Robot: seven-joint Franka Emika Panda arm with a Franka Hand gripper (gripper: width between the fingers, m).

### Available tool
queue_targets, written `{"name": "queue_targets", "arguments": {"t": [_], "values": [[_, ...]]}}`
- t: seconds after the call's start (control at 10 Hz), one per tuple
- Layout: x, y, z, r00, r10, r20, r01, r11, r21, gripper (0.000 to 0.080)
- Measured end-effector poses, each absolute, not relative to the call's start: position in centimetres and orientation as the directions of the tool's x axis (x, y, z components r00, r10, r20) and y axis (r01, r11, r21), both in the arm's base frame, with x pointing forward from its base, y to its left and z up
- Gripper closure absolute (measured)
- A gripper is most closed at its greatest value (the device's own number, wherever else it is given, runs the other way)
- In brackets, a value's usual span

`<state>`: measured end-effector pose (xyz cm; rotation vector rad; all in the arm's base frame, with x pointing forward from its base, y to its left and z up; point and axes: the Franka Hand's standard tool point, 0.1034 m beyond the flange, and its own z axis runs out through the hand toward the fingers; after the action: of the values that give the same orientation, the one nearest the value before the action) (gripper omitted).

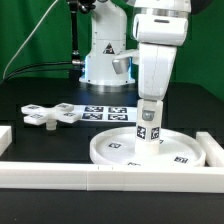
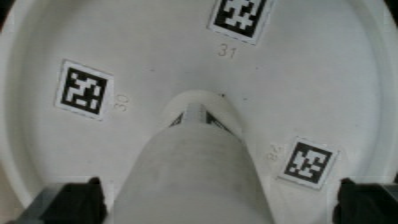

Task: Assemble round table

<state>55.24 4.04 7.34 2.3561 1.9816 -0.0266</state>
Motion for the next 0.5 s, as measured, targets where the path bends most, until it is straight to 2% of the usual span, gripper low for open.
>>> {"name": "queue_targets", "arguments": {"t": [0.1,0.2,0.5], "values": [[55.23,4.04,7.34,0.173,0.983,-0.054,0.984,-0.171,0.037,0.0249],[55.23,4.04,7.34,0.174,0.983,-0.054,0.984,-0.173,0.037,0.0396],[55.24,4.00,7.34,0.199,0.979,-0.052,0.980,-0.198,0.038,0.0395]]}}
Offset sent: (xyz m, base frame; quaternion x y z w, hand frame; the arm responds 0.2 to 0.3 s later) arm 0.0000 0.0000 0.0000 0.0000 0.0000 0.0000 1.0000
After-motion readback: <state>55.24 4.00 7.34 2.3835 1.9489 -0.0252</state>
